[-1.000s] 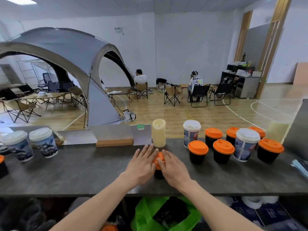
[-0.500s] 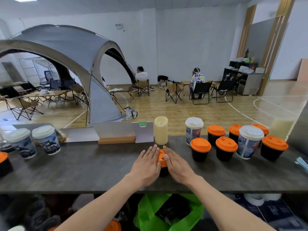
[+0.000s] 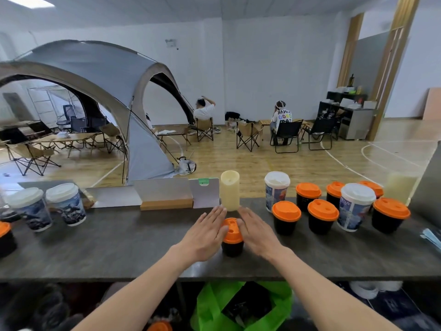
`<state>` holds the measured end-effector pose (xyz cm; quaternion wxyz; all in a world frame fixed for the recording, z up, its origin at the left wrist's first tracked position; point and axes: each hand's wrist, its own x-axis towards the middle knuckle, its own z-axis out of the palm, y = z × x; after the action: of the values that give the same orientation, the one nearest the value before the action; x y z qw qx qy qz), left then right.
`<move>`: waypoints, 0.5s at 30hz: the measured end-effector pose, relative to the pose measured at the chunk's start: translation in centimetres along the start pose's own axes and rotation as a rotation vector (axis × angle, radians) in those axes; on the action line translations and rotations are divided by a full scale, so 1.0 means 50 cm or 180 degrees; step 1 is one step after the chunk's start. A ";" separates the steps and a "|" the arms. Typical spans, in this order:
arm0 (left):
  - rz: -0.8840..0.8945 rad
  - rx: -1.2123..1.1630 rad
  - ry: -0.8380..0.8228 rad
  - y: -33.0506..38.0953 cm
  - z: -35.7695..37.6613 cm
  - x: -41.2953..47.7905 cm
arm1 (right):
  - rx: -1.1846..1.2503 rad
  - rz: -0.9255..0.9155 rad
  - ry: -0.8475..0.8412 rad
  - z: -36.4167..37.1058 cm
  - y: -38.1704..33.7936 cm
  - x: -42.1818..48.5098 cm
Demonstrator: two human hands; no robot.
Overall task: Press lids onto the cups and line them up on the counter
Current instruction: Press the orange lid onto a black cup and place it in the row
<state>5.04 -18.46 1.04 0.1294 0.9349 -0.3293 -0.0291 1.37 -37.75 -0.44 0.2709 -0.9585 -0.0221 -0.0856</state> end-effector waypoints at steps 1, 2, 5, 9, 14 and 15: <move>-0.0002 -0.0076 -0.0056 0.001 0.010 0.002 | 0.0056 -0.0048 -0.0140 0.006 0.003 -0.004; -0.0009 -0.0184 -0.0087 0.002 0.019 0.004 | 0.0128 -0.0045 -0.0208 0.013 0.006 -0.009; -0.0010 -0.0309 -0.0049 -0.009 0.032 0.010 | 0.0128 0.0062 0.0066 0.033 0.004 -0.014; 0.0033 -0.0389 -0.0109 -0.031 0.031 0.017 | 0.0058 0.0262 0.0464 0.057 -0.017 -0.021; 0.0028 -0.0659 -0.0059 -0.029 0.029 0.008 | 0.0222 0.0206 0.0251 0.048 -0.009 -0.025; -0.0002 -0.0834 0.0057 -0.026 0.029 0.000 | 0.0497 0.0185 0.0206 0.045 -0.001 -0.029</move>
<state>5.62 -17.82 -0.69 0.2533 0.9103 -0.3212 -0.0635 0.30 -36.50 -2.55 0.3478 -0.9314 0.0078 -0.1066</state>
